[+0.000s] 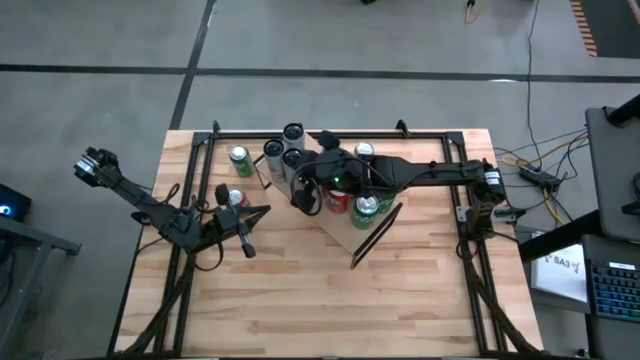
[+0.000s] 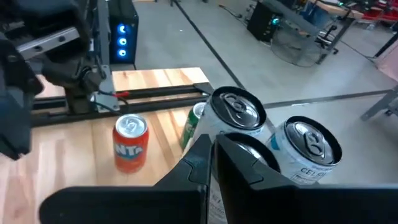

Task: Place canned beverage on shelf
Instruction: Put the yellow soda can on the shelf aligned with the blue soda can, then adjust the blue soda can

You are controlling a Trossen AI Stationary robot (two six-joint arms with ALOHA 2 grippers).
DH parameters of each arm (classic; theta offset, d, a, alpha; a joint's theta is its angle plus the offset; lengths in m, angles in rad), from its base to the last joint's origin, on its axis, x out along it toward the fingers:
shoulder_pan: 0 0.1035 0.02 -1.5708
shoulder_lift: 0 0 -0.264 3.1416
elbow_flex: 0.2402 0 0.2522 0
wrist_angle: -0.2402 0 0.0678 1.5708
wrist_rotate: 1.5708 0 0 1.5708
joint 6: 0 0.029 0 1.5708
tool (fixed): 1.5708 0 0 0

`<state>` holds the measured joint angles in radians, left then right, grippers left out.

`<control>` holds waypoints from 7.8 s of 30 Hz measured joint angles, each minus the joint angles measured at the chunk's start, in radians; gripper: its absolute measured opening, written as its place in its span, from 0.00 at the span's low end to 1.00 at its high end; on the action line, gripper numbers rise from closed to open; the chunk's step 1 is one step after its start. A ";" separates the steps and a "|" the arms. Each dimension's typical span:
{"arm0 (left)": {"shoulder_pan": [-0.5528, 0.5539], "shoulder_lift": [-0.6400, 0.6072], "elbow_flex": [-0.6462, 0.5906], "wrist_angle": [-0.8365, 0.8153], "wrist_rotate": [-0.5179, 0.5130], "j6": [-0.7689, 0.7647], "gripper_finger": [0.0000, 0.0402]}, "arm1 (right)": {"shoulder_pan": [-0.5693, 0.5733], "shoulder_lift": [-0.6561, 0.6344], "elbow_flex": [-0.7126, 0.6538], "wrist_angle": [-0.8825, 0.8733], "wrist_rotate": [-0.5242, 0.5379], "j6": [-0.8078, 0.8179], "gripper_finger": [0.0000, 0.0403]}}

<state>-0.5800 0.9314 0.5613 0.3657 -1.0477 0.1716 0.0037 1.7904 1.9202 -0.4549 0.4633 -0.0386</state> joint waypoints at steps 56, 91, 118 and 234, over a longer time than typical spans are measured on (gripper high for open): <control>0.201 -0.105 -0.019 -0.066 0.044 0.130 0.00 | -0.083 -0.006 0.057 -0.194 0.005 -0.137 0.03; 0.201 -0.106 -0.018 -0.066 0.042 0.123 0.00 | -0.096 -0.004 -0.014 -0.146 -0.013 -0.077 0.03; 0.200 -0.106 -0.018 -0.067 0.043 0.126 0.00 | -0.057 -0.070 -0.014 -0.172 0.055 -0.004 0.03; 0.443 -0.007 0.077 -0.055 0.310 0.092 0.00 | -0.556 -0.094 0.270 -0.572 -0.707 -0.365 0.03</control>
<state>-0.1371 0.9243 0.6387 0.3110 -0.7379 0.2635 -0.5526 1.6964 2.1899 -1.0273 -0.2440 -0.4033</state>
